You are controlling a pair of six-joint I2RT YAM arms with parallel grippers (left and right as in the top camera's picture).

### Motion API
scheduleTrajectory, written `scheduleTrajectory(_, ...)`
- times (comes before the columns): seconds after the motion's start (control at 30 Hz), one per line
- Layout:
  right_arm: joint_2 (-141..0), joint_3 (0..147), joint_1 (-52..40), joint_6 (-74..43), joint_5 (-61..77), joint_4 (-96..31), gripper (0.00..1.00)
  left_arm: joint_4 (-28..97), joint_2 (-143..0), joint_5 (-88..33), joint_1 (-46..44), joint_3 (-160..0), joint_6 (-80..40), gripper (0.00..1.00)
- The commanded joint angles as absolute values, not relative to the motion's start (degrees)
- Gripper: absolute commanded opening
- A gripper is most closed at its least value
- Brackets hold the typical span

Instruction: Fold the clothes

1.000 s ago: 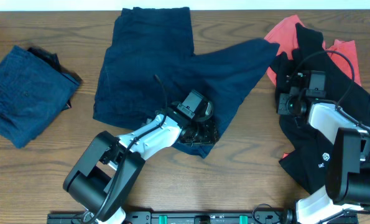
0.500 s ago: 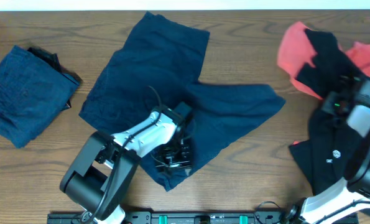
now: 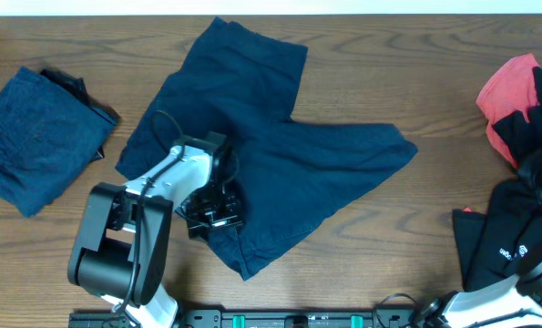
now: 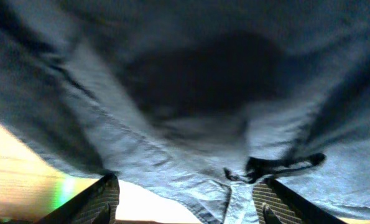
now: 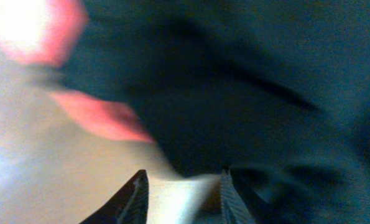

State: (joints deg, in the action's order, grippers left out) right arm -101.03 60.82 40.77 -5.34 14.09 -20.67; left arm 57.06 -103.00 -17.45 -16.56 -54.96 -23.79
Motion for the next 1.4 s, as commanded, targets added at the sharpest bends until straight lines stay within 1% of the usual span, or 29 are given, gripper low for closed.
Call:
scheduleTrajectory(0.0,-94.21,63.22,33.65,1.32,23.20,-23.22,0.39,57.63,-102.06,-16.01,-15.79,-54.70,-22.50,0.73)
scheduleTrajectory(0.03,-93.38,63.22,31.51,2.81,22.87,-24.99,0.42,57.60,-101.60,-15.99,-15.81,-54.70,-22.52,0.74)
scheduleTrajectory(0.1,-92.88,63.22,26.92,5.28,21.93,-28.84,0.52,57.80,-100.31,-16.49,-15.81,-54.70,-22.76,0.79)
scheduleTrajectory(0.13,-93.03,63.13,24.45,5.58,21.50,-30.83,0.62,58.08,-99.81,-17.45,-15.81,-54.70,-22.76,0.82)
scheduleTrajectory(0.17,-93.30,62.94,22.81,5.58,21.19,-31.90,0.66,58.50,-99.35,-18.70,-15.81,-54.70,-22.76,0.84)
scheduleTrajectory(0.3,-95.35,62.52,16.88,4.71,21.23,-36.32,0.68,60.36,-98.78,-22.61,-15.81,-54.70,-22.98,0.86)
scheduleTrajectory(0.4,-97.67,62.48,14.15,2.87,21.19,-38.68,0.68,60.58,-98.78,-22.74,-15.81,-54.68,-22.98,0.86)
scheduleTrajectory(0.8,-109.73,62.46,7.90,-11.73,21.21,-36.53,0.65,59.24,-98.78,-22.72,-15.81,-54.68,-22.96,0.86)
scheduleTrajectory(0.83,-110.52,62.46,7.51,-12.40,21.21,-35.73,0.63,59.24,-98.78,-22.72,-15.81,-54.68,-22.96,0.86)
scheduleTrajectory(0.9,-111.81,62.46,6.74,-14.11,21.19,-33.43,0.51,59.29,-98.78,-22.74,-15.81,-54.68,-22.96,0.86)
scheduleTrajectory(0.93,-112.27,62.46,6.37,-15.29,21.19,-32.10,0.47,59.31,-98.78,-22.74,-15.81,-54.68,-22.96,0.86)
scheduleTrajectory(0.97,-112.46,62.46,6.13,-15.81,21.19,-31.09,0.41,59.31,-98.78,-22.76,-15.81,-54.68,-22.96,0.86)
scheduleTrajectory(1.0,-112.49,62.46,5.98,-15.86,21.17,-30.33,0.29,59.33,-98.78,-22.87,-15.81,-54.68,-22.96,0.86)
scheduleTrajectory(1.03,-112.42,62.48,5.93,-15.86,21.19,-29.56,0.08,59.35,-98.78,-23.14,-15.81,-54.68,-22.98,0.86)
scheduleTrajectory(1.07,-112.07,62.54,5.96,-15.86,20.99,-29.50,0.01,59.37,-98.78,-23.57,-15.81,-54.68,-22.98,0.86)
scheduleTrajectory(1.2,-108.77,62.92,7.77,-15.99,13.98,-31.46,0.01,59.57,-98.78,-25.87,-15.94,-54.68,-22.98,0.86)
scheduleTrajectory(1.37,-98.59,63.46,14.35,-22.22,-2.63,-38.26,0.01,57.87,-98.78,-25.98,-16.91,-54.70,-22.98,0.87)
